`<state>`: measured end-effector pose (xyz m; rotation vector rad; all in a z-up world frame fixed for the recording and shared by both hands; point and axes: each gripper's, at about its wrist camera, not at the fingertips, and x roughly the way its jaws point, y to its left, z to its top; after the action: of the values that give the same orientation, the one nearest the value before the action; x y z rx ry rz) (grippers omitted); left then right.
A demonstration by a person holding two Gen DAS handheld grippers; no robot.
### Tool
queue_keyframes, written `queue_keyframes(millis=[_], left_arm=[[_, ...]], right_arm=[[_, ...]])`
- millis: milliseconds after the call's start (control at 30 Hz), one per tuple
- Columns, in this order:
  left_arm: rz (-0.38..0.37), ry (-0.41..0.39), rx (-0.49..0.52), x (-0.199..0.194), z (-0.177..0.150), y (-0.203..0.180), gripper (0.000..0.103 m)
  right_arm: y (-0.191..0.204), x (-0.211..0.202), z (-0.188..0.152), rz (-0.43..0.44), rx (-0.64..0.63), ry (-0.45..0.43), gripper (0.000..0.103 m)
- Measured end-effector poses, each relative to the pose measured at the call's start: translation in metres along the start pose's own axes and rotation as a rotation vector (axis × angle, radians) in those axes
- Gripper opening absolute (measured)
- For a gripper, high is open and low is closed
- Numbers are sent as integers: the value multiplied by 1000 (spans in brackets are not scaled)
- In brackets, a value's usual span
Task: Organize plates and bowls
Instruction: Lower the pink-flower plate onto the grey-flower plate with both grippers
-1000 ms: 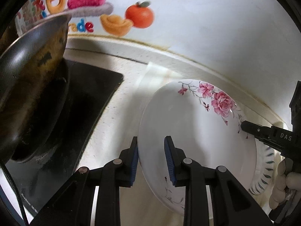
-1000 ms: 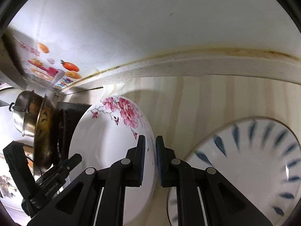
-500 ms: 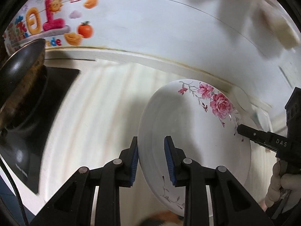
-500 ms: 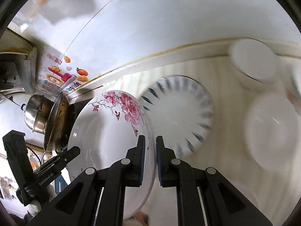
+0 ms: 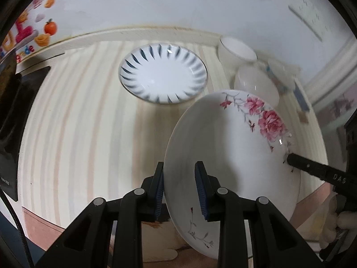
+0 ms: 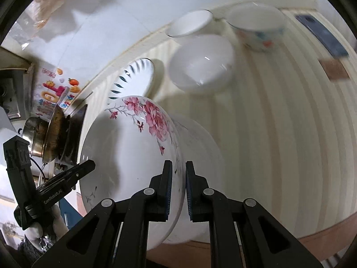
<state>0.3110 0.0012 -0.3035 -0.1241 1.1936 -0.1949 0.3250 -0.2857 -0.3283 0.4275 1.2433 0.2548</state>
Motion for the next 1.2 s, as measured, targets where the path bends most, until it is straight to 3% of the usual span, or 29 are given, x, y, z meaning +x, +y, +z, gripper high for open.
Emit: queue_keyframes(millis=[133, 700, 1200], left_arm=[[12, 21, 27, 15, -10, -15, 24], [117, 45, 85, 38, -12, -25, 24], [114, 99, 94, 51, -16, -22, 24]], right_arm=[[-23, 4, -15, -16, 22, 5, 13], [-24, 24, -21, -45, 8, 39, 13], [-9, 29, -15, -119, -30, 103, 15]])
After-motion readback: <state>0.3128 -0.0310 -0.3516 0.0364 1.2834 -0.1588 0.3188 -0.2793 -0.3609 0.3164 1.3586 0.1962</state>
